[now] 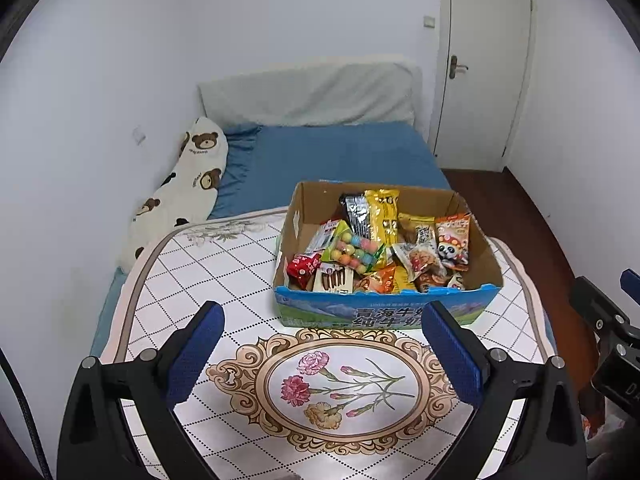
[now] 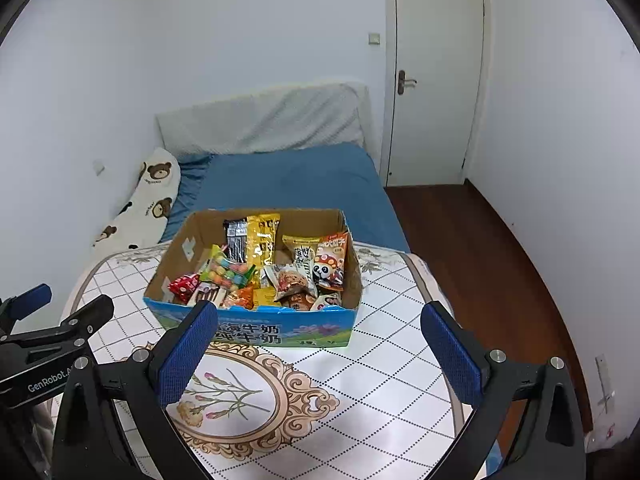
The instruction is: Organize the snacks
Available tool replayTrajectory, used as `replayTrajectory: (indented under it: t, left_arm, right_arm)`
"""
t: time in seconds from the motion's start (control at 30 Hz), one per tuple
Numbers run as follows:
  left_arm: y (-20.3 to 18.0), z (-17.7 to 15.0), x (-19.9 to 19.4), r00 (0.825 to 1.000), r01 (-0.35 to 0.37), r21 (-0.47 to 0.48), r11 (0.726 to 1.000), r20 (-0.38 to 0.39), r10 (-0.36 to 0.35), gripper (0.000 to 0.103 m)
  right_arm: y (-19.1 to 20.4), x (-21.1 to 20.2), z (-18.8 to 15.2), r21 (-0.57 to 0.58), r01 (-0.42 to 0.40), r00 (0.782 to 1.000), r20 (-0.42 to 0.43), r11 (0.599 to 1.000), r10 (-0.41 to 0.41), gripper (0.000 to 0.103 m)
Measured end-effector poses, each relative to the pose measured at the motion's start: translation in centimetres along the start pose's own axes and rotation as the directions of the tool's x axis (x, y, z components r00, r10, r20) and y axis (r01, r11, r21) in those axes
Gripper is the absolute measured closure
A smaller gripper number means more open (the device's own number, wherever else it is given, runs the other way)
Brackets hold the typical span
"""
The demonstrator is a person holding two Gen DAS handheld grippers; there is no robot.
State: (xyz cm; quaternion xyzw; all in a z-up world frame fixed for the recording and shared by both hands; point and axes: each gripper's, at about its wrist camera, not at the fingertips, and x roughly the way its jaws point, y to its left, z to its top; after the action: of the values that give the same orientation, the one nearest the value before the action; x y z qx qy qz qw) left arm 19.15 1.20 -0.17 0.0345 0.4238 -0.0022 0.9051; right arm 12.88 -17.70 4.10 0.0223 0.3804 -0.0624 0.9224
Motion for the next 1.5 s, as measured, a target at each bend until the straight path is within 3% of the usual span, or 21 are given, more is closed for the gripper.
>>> replayTrajectory:
  t: [0.6, 1.5]
  left_arm:
    - [0.0, 1.5, 3.2, 0.999, -0.030, -0.003, 1.000, -0.022, 0.030, 0.002]
    - [0.0, 1.1, 2.3, 0.999, -0.039, 0.002, 0.999, 0.000, 0.039, 0.002]
  right_arm:
    - [0.1, 5.0, 0.5, -0.006, -0.006, 0.998, -0.058, 1.000, 0.006, 0.000]
    - [0.3, 4.9, 0.4, -0.015, -0.009, 0.999, -0.050, 1.000, 0.008, 0.000]
